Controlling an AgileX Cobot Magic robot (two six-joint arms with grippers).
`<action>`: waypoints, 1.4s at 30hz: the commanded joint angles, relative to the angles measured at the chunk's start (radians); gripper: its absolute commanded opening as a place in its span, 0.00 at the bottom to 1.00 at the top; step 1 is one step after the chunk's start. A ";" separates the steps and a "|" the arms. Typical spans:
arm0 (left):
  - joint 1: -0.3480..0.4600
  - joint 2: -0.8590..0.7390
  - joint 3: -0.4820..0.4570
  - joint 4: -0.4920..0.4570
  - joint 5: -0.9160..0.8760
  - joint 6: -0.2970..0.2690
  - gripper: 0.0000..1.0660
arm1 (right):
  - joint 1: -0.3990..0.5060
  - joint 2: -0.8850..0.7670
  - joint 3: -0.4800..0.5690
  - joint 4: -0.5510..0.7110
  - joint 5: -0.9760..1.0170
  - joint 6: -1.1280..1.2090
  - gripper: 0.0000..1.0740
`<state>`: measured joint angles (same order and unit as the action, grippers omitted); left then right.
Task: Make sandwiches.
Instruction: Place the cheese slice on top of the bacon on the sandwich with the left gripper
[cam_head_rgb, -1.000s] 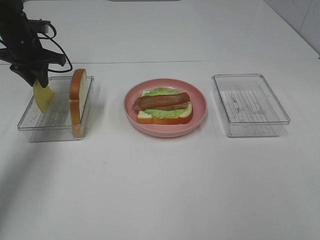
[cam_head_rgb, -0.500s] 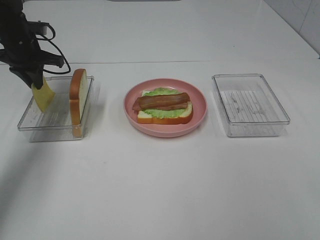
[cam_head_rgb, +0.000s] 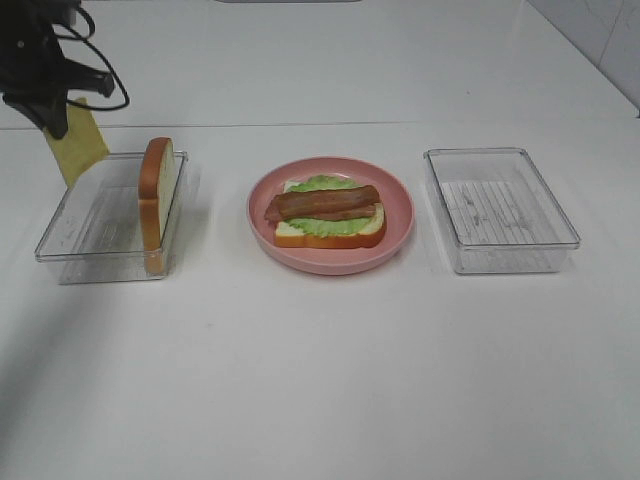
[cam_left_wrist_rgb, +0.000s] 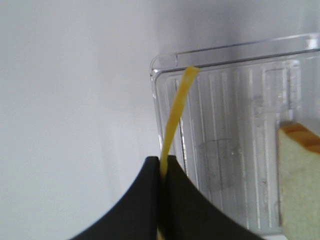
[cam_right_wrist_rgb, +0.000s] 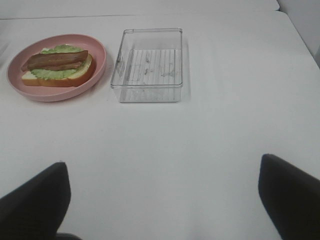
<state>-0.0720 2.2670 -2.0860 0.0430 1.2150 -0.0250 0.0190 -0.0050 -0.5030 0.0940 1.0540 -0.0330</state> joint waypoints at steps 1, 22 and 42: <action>-0.025 -0.089 -0.006 -0.043 0.059 -0.010 0.00 | -0.003 -0.022 0.002 0.001 -0.004 -0.007 0.92; -0.311 -0.155 -0.006 -0.497 -0.131 0.073 0.00 | -0.003 -0.022 0.002 0.001 -0.004 -0.007 0.92; -0.395 0.112 -0.006 -0.737 -0.299 0.109 0.00 | -0.003 -0.022 0.002 0.002 -0.004 -0.007 0.92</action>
<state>-0.4620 2.3600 -2.0920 -0.6730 0.9290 0.0770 0.0190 -0.0050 -0.5030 0.0940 1.0540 -0.0330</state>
